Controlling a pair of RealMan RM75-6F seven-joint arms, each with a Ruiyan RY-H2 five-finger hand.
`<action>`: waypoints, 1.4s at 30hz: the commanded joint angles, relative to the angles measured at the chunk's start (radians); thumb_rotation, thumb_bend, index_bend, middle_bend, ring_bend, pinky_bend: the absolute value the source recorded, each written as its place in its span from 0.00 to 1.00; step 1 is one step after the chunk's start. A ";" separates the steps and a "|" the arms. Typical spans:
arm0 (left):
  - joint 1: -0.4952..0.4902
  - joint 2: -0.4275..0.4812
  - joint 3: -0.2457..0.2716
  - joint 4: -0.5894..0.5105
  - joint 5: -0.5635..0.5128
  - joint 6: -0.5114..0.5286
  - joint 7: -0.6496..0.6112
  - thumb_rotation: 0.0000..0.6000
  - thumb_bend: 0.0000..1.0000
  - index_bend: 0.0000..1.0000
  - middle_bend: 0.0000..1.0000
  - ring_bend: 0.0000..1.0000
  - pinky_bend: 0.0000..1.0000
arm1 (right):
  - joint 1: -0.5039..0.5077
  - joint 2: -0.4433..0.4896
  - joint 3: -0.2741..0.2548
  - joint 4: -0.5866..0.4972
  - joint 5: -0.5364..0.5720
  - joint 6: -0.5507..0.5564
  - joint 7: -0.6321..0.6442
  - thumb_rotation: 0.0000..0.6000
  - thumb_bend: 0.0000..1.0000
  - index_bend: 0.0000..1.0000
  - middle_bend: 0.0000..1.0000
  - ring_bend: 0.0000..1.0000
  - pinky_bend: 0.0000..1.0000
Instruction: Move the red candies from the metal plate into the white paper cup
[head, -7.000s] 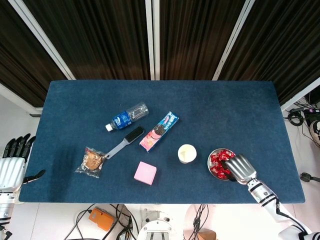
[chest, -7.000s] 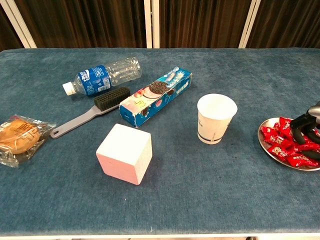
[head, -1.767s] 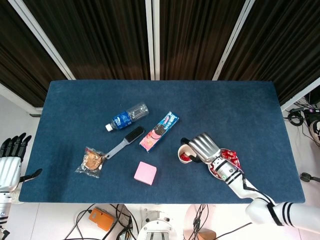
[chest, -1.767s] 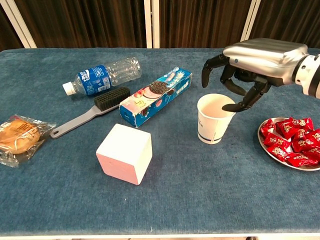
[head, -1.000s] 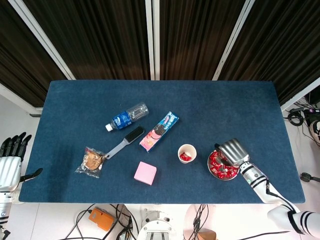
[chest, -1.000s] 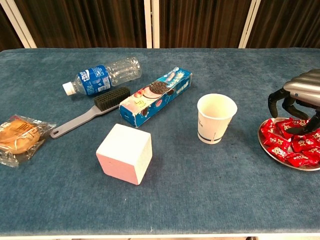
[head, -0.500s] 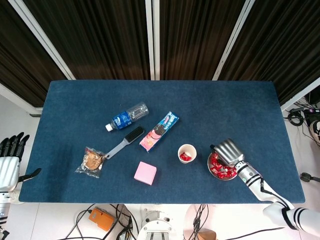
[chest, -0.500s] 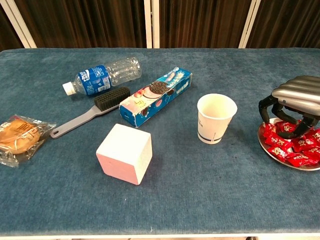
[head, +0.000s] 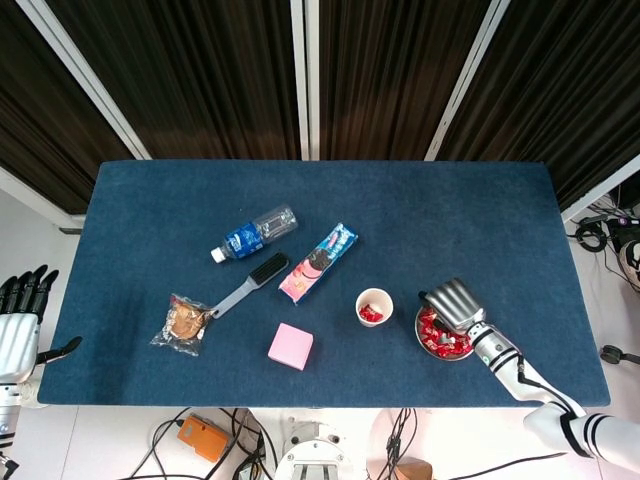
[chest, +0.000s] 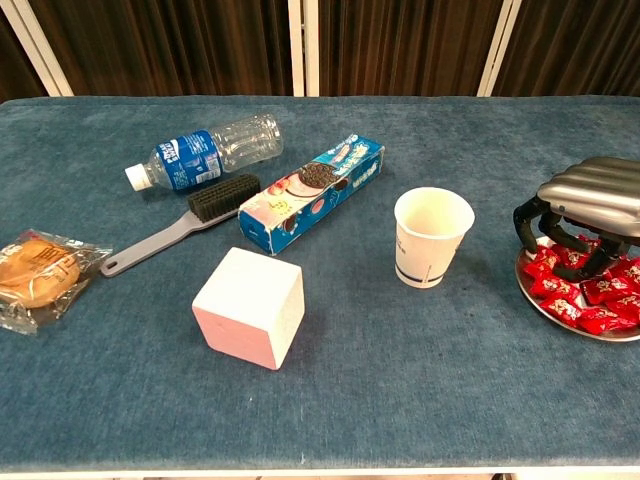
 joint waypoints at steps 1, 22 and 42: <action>0.000 -0.001 0.001 0.002 0.000 0.000 -0.001 1.00 0.00 0.06 0.00 0.00 0.00 | 0.003 -0.003 -0.003 0.004 0.000 -0.008 -0.007 1.00 0.42 0.60 0.84 0.99 1.00; -0.001 -0.003 0.000 0.004 0.011 0.006 -0.006 1.00 0.00 0.06 0.00 0.00 0.00 | 0.031 0.122 0.093 -0.269 -0.048 0.102 0.058 1.00 0.62 0.68 0.84 1.00 1.00; 0.003 -0.001 0.000 0.008 0.007 0.008 -0.008 1.00 0.00 0.06 0.00 0.00 0.00 | 0.094 0.030 0.097 -0.277 -0.024 0.041 0.006 1.00 0.49 0.41 0.84 1.00 1.00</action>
